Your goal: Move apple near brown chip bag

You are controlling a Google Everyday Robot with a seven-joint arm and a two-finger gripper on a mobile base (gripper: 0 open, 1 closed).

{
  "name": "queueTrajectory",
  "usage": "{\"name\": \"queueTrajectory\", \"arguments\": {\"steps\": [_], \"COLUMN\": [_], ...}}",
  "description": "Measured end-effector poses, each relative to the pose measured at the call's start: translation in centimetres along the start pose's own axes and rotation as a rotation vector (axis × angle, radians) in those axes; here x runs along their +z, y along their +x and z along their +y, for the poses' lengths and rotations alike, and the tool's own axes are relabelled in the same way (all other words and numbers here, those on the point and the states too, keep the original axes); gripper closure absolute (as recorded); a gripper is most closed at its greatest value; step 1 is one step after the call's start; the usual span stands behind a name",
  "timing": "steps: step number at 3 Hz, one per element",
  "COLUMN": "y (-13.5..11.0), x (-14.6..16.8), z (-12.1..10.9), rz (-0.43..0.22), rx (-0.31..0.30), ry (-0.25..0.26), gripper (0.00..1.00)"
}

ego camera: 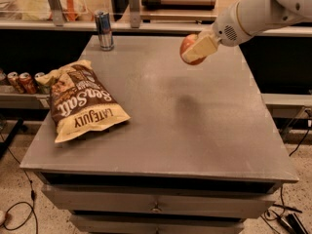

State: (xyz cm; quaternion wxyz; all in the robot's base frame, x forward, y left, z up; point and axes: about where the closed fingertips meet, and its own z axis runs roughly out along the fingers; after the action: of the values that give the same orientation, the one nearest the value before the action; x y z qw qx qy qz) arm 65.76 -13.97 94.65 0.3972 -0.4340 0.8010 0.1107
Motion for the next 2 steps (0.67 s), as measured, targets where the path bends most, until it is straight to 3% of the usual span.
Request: {"name": "queueTrajectory", "arguments": {"steps": [1, 2], "y": [-3.03, -3.52], "x": [0.28, 0.47], "z": [6.41, 7.4], "rz": [-0.074, -0.085], "rx": [-0.129, -0.153], "ry": [-0.197, -0.225], "gripper": [1.0, 1.0]}}
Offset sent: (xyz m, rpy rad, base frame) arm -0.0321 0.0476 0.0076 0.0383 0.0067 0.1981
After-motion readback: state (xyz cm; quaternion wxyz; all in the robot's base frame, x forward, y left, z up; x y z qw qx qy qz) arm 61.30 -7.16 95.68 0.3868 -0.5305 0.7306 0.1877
